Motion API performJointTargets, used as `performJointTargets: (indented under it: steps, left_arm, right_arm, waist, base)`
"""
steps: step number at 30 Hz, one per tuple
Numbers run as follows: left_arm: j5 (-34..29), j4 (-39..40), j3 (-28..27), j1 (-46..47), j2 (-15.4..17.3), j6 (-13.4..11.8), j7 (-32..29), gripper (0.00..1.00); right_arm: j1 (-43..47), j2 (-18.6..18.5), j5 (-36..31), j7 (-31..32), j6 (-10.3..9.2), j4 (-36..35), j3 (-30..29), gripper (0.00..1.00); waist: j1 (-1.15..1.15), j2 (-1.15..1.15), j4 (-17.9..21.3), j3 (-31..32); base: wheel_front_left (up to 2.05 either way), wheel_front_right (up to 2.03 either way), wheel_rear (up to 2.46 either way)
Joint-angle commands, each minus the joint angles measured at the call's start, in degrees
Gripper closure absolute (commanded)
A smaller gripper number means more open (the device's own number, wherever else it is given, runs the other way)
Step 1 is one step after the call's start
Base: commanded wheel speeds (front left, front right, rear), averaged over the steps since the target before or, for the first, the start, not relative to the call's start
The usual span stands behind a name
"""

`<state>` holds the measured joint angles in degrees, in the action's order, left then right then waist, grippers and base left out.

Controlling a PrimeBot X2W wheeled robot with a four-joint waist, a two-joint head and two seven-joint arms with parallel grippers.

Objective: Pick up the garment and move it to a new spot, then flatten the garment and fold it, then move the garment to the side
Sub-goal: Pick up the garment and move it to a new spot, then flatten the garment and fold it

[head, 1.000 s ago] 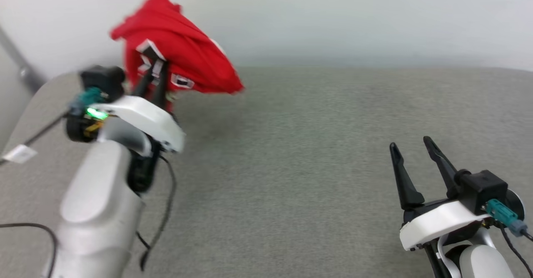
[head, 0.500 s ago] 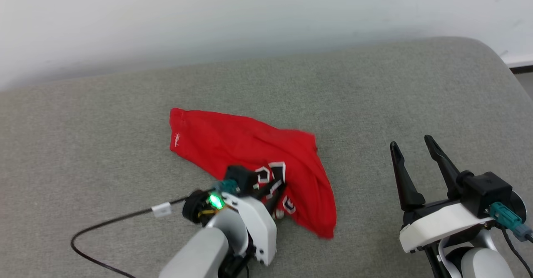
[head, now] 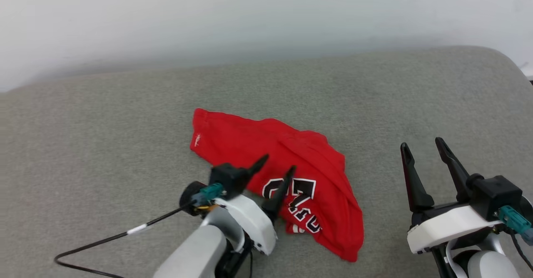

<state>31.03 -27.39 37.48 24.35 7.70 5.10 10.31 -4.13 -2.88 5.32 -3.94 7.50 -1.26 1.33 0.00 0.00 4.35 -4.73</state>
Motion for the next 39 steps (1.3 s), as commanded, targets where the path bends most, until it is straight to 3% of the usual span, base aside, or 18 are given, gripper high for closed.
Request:
performJointTargets:
  steps: [1,8,14,22,39]
  left_arm:
    - [0.1,0.7,-1.0,-0.7,0.6,-0.9,1.0,0.0]
    - [-0.1,7.2,-8.8,-3.3,3.9,-7.9,4.4,0.0]
    - [-0.5,12.2,-15.4,-7.9,7.6,-11.2,4.9,0.0]
    - [-2.1,15.1,-16.3,-13.9,10.6,-11.9,5.0,0.0]
    - [-0.9,16.0,-16.0,-16.2,10.9,-13.0,4.2,0.0]
  right_arm:
    - [0.9,0.0,0.1,0.0,-0.02,0.2,-0.1,0.0]
    - [2.1,0.0,0.4,0.5,-0.02,0.3,-1.4,0.0]
    - [3.4,0.0,0.7,0.8,-0.02,0.1,-3.1,0.0]
    - [6.3,0.0,1.2,1.7,-0.02,0.0,-3.8,0.0]
    - [7.6,0.0,1.8,3.7,-0.02,-1.6,-3.1,0.0]
  waist:
    - [0.0,0.0,-1.6,1.1]
    - [0.0,0.0,-6.0,2.1]
    - [0.0,0.0,-8.1,2.6]
    - [0.0,0.0,-7.4,4.5]
    - [0.0,0.0,-5.7,5.0]
  base:
    - [0.0,0.0,0.0]
    - [0.0,0.0,0.0]
    - [0.0,0.0,0.0]
    - [0.0,0.0,0.0]
    - [0.0,0.0,0.0]
